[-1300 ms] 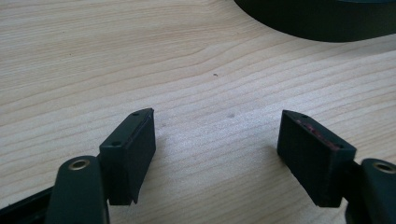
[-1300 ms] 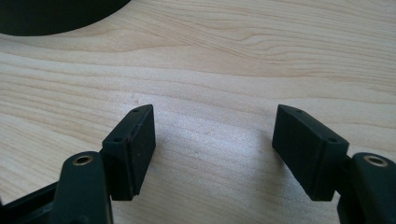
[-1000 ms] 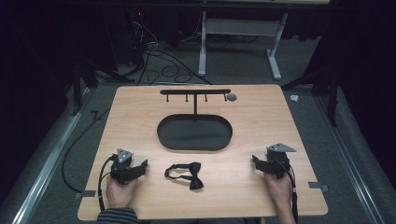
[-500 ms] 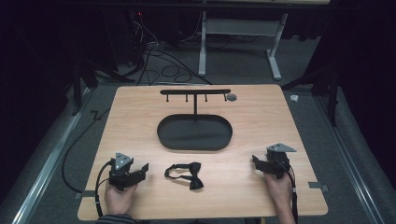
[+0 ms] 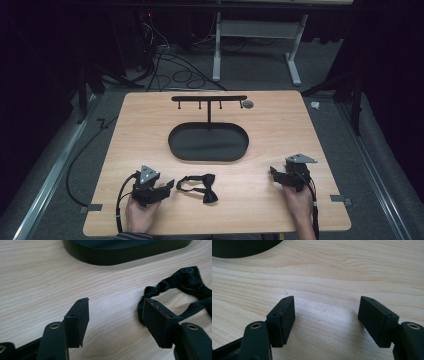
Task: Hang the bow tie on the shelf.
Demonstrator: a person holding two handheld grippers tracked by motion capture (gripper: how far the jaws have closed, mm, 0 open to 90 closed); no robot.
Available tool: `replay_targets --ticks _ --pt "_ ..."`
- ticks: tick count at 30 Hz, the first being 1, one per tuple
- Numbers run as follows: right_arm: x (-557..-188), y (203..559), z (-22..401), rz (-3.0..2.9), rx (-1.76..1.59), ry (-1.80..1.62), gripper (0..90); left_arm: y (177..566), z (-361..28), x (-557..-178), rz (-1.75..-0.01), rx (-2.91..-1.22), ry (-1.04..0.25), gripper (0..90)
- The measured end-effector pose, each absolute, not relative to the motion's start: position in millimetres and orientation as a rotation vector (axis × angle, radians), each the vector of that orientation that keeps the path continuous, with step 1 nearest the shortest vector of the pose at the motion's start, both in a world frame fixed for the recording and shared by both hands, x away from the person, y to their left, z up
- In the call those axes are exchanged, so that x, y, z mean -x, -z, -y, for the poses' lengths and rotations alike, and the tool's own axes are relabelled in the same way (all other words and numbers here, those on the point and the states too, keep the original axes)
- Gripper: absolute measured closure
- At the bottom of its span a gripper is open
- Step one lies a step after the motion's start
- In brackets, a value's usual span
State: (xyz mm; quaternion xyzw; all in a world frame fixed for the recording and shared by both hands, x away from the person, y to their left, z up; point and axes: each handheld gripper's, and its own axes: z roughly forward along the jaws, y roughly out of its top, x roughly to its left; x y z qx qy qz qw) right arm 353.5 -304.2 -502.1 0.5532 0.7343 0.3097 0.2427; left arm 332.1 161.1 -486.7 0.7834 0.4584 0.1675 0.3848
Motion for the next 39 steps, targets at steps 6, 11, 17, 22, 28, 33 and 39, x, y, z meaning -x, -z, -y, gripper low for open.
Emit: replay_targets --ticks 6,11,17,22,28,33,39 --pt "-353.4 502.1 304.1 -2.006 -1.514 -0.847 31.1 493.6 -145.9 -335.5 -1.136 -2.042 -0.391 42.8" --pt "-353.4 502.0 304.1 -2.007 -1.515 -0.847 31.0 494.1 -140.4 -336.0 -1.115 -2.043 -0.389 47.3" --pt "-353.4 502.0 304.2 -2.006 -1.514 -0.847 31.0 493.9 -137.1 -336.7 -1.101 -2.047 -0.382 52.0" --pt "-353.4 502.1 304.2 -2.007 -1.514 -0.848 31.0 492.9 -134.3 -336.7 -1.092 -2.039 -0.371 52.8" --pt "-353.4 502.0 304.2 -2.007 -1.514 -0.848 31.0 491.7 -130.5 -337.2 -1.076 -2.036 -0.346 54.2" --pt "-353.4 502.0 304.2 -2.006 -1.516 -0.847 31.0 490.6 -126.4 -338.0 -1.062 -2.047 -0.343 56.0" --pt "-353.4 502.1 304.3 -2.007 -1.514 -0.849 31.0 494.7 -121.0 -340.8 -1.059 -2.095 -0.342 63.5"
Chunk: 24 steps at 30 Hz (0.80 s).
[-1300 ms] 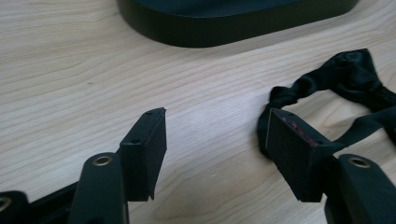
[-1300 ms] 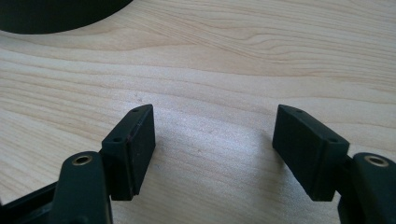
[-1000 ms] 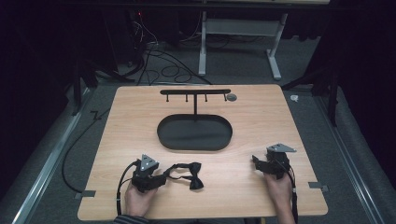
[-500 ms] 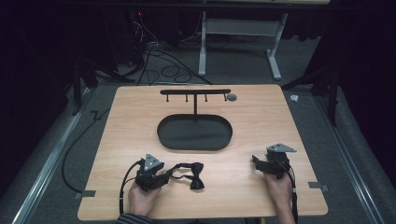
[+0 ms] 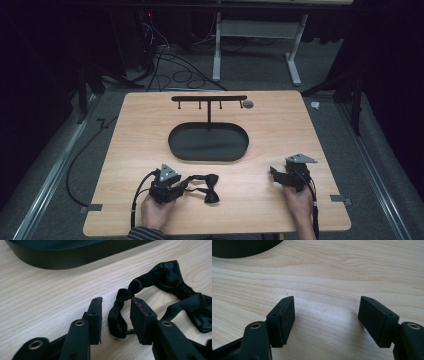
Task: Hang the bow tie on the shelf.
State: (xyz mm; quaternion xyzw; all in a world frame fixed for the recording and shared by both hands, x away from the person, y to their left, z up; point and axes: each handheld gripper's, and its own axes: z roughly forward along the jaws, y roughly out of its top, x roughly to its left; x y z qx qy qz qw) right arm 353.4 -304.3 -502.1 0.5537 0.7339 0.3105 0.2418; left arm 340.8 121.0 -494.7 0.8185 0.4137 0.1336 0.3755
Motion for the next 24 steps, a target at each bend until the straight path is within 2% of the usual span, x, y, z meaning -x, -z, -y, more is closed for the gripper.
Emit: replay_targets --ticks 11,24 --pt "-353.4 502.1 304.2 -2.007 -1.515 -0.849 30.9 497.9 -117.5 -341.9 -1.054 -2.135 -0.382 87.2" --pt "-353.4 502.1 304.3 -2.013 -1.508 -0.847 30.6 480.1 -122.1 -339.7 -0.992 -2.081 -0.378 88.4"
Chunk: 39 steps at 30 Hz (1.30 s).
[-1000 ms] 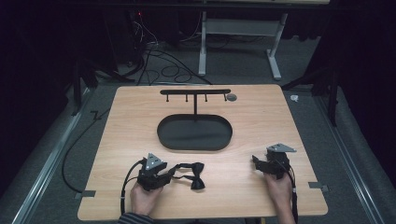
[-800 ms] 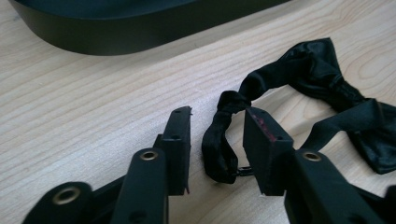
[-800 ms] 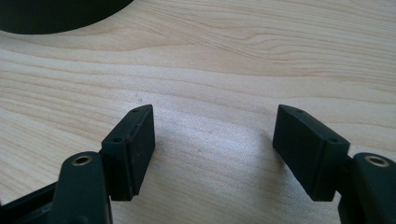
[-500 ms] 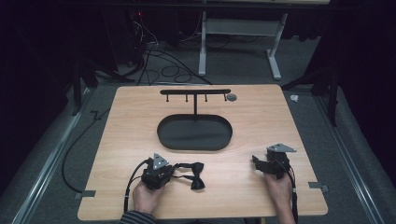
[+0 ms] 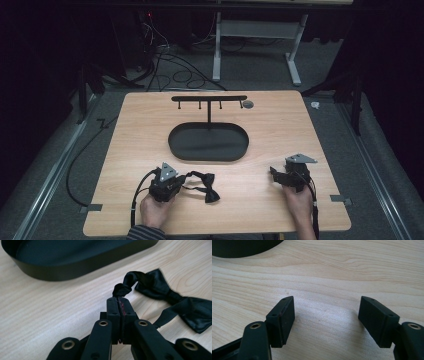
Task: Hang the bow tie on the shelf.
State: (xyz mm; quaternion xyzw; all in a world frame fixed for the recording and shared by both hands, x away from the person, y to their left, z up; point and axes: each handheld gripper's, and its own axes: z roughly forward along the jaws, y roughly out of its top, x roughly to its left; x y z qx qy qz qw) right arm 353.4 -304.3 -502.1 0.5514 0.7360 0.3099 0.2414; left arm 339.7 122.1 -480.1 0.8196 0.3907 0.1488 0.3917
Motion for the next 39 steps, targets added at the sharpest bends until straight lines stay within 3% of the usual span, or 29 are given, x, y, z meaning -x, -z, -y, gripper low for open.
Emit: replay_targets --ticks 27,39 --pt "-353.4 502.1 304.2 -2.022 -1.5 -0.853 30.2 417.5 -117.7 -354.4 -0.854 -1.994 -0.296 88.1" --pt "-353.3 502.2 304.1 -2.028 -1.493 -0.856 30.1 397.9 -117.0 -362.8 -0.83 -1.974 -0.324 88.1"
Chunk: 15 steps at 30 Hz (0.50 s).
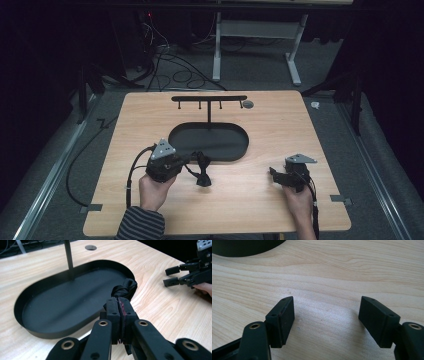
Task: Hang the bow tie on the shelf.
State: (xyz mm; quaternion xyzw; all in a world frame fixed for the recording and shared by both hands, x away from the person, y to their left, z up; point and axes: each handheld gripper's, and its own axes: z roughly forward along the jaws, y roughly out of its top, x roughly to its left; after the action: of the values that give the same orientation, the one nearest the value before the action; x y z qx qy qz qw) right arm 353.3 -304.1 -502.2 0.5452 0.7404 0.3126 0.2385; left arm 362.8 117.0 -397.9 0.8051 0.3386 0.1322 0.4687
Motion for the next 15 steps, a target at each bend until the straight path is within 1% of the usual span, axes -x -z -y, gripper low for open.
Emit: replay_targets --ticks 15 --pt "-353.3 502.2 304.3 -2.029 -1.493 -0.859 29.9 373.9 -110.6 -388.2 -0.812 -1.979 -0.343 88.1"
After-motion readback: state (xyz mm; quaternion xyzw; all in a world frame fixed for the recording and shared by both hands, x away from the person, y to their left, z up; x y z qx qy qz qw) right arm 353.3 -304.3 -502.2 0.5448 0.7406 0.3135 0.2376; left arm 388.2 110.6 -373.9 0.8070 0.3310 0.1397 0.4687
